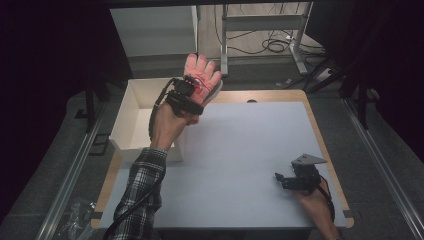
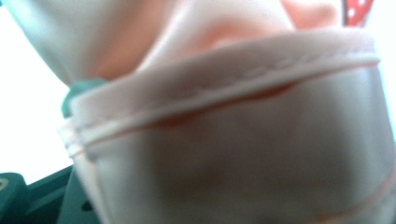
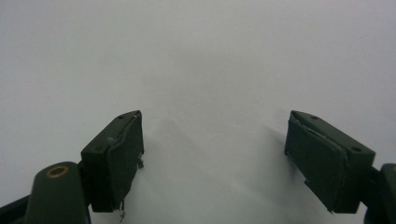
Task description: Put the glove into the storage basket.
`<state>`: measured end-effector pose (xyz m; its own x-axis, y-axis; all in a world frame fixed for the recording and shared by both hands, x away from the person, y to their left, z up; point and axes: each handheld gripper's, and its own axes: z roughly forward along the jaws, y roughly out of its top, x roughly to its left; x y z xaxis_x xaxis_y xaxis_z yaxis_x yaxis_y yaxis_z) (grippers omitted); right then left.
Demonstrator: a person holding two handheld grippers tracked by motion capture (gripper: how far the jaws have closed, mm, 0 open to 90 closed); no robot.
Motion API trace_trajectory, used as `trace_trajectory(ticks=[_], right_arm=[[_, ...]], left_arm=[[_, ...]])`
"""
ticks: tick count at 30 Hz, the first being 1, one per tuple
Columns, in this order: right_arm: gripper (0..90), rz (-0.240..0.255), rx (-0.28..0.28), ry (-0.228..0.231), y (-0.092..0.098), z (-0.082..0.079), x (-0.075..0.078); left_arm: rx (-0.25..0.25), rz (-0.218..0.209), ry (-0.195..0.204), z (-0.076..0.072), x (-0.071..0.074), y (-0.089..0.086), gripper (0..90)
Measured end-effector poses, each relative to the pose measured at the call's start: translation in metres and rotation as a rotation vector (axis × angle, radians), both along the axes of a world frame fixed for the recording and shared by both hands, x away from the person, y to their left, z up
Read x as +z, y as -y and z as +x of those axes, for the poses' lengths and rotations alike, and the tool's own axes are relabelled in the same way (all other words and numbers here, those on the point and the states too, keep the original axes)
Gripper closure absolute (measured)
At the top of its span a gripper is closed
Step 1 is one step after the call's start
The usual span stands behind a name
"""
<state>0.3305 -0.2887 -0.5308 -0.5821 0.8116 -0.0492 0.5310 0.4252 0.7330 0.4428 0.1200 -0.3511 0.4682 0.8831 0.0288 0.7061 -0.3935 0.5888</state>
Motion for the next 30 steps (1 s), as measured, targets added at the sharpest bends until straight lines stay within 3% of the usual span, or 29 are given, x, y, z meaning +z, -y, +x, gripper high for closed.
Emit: trace_trajectory(ticks=[17, 24, 30], right_arm=[[19.9, 0.000, 0.000, 0.000, 0.000, 0.000, 0.000], [19.9, -0.001, -0.001, 0.001, 0.000, 0.000, 0.000], [19.9, -0.001, -0.001, 0.001, 0.000, 0.000, 0.000]], left_arm=[[0.206, -0.001, -0.013, 0.005, -0.012, -0.075, 39.2], [0.256, 0.001, -0.028, 0.007, -0.029, -0.096, 38.6], [0.268, 0.002, -0.050, 0.011, -0.051, -0.099, 38.1]])
